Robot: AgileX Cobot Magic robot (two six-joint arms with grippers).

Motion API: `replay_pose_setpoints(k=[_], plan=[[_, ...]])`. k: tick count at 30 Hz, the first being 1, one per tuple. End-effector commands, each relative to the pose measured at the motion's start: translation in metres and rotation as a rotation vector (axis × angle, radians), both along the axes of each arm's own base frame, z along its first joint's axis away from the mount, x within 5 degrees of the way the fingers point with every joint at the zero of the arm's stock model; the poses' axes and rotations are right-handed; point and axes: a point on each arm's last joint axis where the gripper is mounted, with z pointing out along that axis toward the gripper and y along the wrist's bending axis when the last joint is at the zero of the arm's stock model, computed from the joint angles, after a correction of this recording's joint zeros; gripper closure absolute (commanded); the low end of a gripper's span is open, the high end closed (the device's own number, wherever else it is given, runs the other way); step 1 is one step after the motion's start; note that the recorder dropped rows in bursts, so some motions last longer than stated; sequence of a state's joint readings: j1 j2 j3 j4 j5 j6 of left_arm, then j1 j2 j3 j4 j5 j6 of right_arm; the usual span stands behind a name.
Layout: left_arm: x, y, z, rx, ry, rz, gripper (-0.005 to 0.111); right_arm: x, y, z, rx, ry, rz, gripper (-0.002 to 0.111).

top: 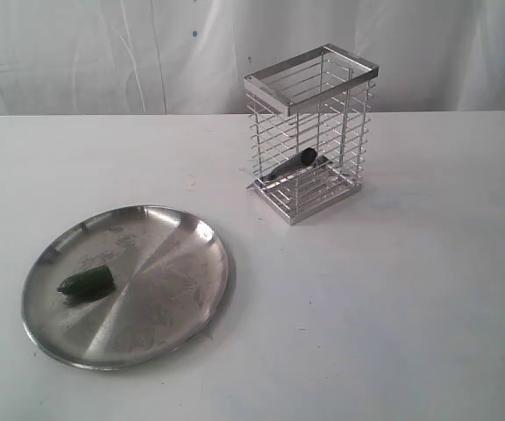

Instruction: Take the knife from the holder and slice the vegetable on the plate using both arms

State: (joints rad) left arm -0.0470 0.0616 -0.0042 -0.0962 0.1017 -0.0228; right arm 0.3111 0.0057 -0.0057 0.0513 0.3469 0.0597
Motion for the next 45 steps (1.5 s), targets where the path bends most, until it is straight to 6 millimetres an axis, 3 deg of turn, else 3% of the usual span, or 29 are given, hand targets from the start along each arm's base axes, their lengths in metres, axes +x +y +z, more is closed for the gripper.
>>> replay_pose_setpoints(k=[1, 4, 8, 16, 22, 25, 31, 34, 38, 42, 45], plan=[[0.0, 0.0, -0.001, -0.003, -0.001, -0.003, 0.094, 0.0, 0.0, 0.0, 0.03, -0.009, -0.01, 0.108], [0.0, 0.0, -0.001, -0.003, -0.001, -0.003, 0.094, 0.003, 0.0, 0.015, 0.105, -0.156, -0.021, 0.108], [0.0, 0.0, -0.001, -0.003, -0.001, -0.003, 0.094, -0.004, -0.003, 0.064, 0.151, -0.392, -0.021, 0.108], [0.0, 0.0, -0.001, -0.003, -0.001, -0.003, 0.094, -0.036, -0.013, 0.146, 0.222, -0.608, -0.015, 0.108], [0.0, 0.0, -0.001, -0.003, -0.001, -0.003, 0.094, -0.041, -0.014, 0.189, 0.204, -0.56, -0.008, 0.108], [0.0, 0.0, -0.001, -0.003, -0.001, -0.003, 0.094, -0.033, -0.009, 0.203, 0.185, -0.419, 0.011, 0.108], [0.0, 0.0, -0.001, -0.003, -0.001, -0.003, 0.094, 0.0, 0.017, 0.229, 0.12, -0.073, 0.164, 0.108], [0.0, 0.0, -0.001, -0.003, -0.001, -0.003, 0.094, 0.027, 0.031, 0.236, 0.072, 0.125, 0.218, 0.106], [0.0, 0.0, -0.001, -0.003, -0.001, -0.003, 0.094, 0.072, 0.046, 0.234, 0.013, 0.313, 0.225, 0.08], [0.0, 0.0, -0.001, -0.003, -0.001, -0.003, 0.094, 0.118, 0.049, 0.224, 0.057, 0.438, 0.04, 0.044], [0.0, 0.0, -0.001, -0.003, -0.001, -0.003, 0.094, 0.145, 0.063, 0.213, 0.161, 0.547, 0.039, 0.033]])
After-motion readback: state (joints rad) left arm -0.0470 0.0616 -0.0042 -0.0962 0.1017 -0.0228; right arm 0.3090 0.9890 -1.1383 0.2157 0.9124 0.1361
